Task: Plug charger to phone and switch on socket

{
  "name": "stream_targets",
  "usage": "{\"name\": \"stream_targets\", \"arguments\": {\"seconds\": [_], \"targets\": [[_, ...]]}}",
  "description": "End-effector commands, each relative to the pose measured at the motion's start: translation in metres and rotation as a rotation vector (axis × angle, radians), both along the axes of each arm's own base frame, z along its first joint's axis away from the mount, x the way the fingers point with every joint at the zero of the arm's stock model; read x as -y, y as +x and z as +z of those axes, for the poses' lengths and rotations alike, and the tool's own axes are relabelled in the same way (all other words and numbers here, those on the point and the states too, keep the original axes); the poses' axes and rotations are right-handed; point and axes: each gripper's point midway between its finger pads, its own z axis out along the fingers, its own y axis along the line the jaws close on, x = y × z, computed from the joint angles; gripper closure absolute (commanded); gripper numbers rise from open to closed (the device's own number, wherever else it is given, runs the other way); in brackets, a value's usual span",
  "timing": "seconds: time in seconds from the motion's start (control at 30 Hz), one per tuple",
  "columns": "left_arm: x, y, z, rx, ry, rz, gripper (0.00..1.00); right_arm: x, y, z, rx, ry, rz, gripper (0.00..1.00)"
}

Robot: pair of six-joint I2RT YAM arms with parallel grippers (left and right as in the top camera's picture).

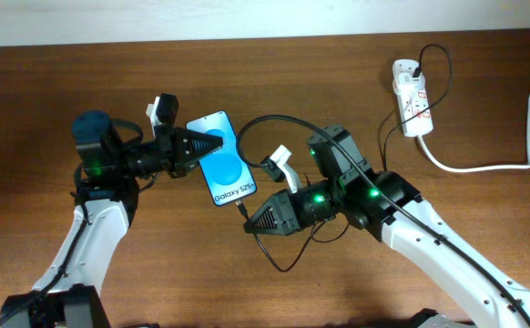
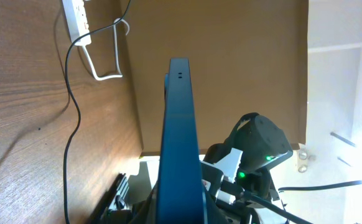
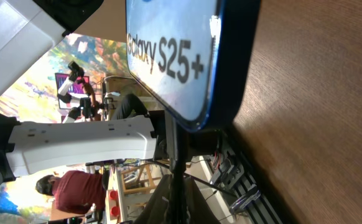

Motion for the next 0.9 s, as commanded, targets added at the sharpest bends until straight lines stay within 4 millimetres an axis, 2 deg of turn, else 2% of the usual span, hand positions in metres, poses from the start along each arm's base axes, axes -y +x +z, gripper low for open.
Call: {"name": "stream_targets", "arguments": {"seconds": [0.0,0.87], "targets": [[-0.0015,0.0018,0.0063,0.021,0.001,0.004,1.0,-0.0035,-0.0077,0.0036,-0.024,0.029,0.039,0.96],[-0.0013,0.0009,0.0064,0.021,0.0,-0.001,1.0,-0.0032,-0.0058,0.003,-0.019,0.026,0.032,0.95]]}}
